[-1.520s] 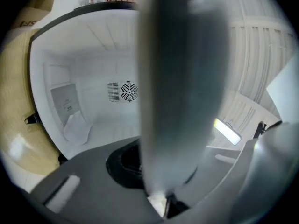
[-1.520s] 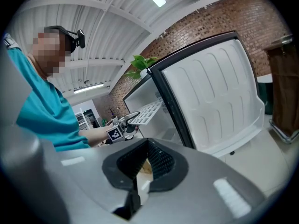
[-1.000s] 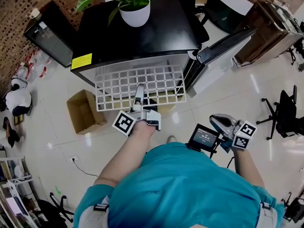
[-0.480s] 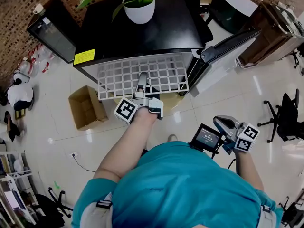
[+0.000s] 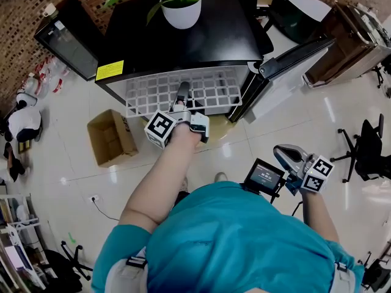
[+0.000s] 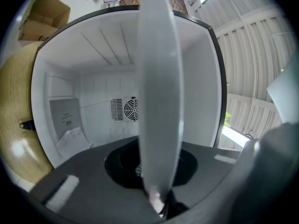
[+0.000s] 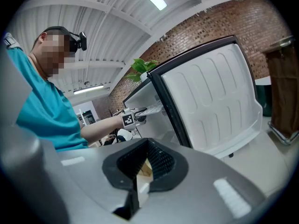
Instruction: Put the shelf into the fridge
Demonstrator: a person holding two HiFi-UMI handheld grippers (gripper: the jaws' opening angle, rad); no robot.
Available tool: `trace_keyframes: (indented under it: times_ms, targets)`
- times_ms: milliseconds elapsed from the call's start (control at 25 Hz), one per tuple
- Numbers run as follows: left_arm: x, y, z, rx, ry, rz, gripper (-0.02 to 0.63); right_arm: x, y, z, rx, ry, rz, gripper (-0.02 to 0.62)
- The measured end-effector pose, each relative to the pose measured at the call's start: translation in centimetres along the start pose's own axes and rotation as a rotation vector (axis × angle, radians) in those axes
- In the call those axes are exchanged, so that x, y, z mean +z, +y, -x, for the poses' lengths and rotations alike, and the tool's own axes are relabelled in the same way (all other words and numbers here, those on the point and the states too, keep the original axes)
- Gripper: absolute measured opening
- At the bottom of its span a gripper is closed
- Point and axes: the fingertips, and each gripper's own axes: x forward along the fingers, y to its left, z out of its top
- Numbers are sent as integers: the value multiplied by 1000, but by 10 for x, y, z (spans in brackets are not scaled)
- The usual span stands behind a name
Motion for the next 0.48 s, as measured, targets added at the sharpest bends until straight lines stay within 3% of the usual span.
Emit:
trace_keyframes:
  times_ms: [480]
  targets:
    - [8,2,-28,3,2,-28,28,30,-1,-2,-4,-32,50,2]
